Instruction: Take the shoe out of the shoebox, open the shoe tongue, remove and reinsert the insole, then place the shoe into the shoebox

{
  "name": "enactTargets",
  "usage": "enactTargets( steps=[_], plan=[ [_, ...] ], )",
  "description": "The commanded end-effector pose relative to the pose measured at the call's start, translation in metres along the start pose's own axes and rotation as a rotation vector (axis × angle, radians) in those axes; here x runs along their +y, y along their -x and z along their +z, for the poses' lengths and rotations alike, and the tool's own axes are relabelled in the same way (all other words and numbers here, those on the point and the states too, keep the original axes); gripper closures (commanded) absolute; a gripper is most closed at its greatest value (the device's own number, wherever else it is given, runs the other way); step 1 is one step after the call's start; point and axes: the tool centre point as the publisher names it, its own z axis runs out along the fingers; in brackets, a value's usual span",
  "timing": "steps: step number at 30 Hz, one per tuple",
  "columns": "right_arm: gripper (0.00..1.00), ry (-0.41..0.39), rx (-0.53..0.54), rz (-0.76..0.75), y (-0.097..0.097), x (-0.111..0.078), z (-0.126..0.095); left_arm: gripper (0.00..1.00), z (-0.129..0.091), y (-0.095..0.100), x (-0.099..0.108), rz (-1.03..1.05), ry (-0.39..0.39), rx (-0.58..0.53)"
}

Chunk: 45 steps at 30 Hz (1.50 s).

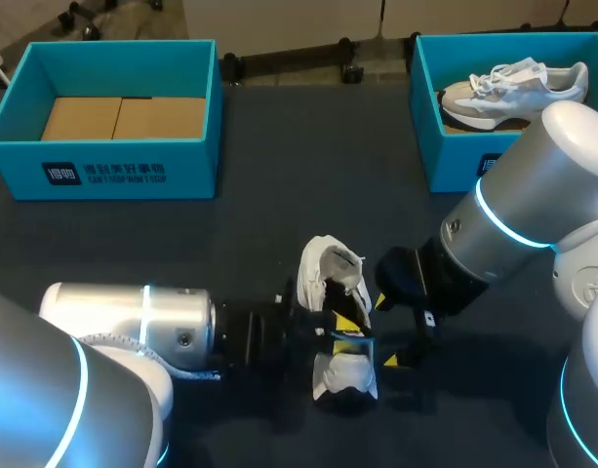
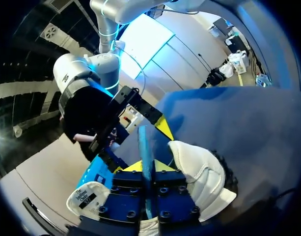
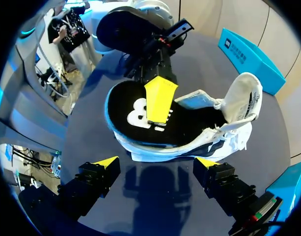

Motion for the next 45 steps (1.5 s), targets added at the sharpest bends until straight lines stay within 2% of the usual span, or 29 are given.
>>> enactTargets(
  steps=[1,18,25,26,29,32,37,43,45],
  plan=[
    [0.00,-0.002,-0.002,0.001,-0.001,0.001,0.001,1.00,0.004,-0.003,-0.001,0.043,0.027,-0.001],
    [0.00,-0.002,-0.002,0.001,-0.001,0.001,0.001,1.00,0.010,0.006,0.032,0.201,0.185,-0.011],
    [0.00,-0.002,-0.002,0.001,-0.001,0.001,0.001,1.00,0.007,0.006,0.030,0.153,0.144,-0.014],
    [0.00,-0.002,-0.002,0.001,-0.001,0.001,0.001,0.96,0.005,0.006,0.029,0.140,0.134,-0.016],
    [0.00,-0.002,-0.002,0.001,-0.001,0.001,0.001,0.66,0.001,0.006,0.024,0.090,0.092,-0.016],
    [0.00,-0.002,-0.002,0.001,-0.001,0.001,0.001,0.60,-0.004,0.007,0.018,0.058,0.071,-0.024],
    [0.00,-0.002,-0.002,0.001,-0.001,0.001,0.001,0.65,-0.011,0.009,0.007,0.003,0.044,-0.031],
    [0.00,-0.002,-0.002,0.001,-0.001,0.001,0.001,0.67,-0.010,0.009,0.002,-0.008,0.034,-0.012],
    [0.00,-0.002,-0.002,0.001,-0.001,0.001,0.001,0.90,-0.006,0.007,0.001,-0.001,0.035,-0.002]
  ],
)
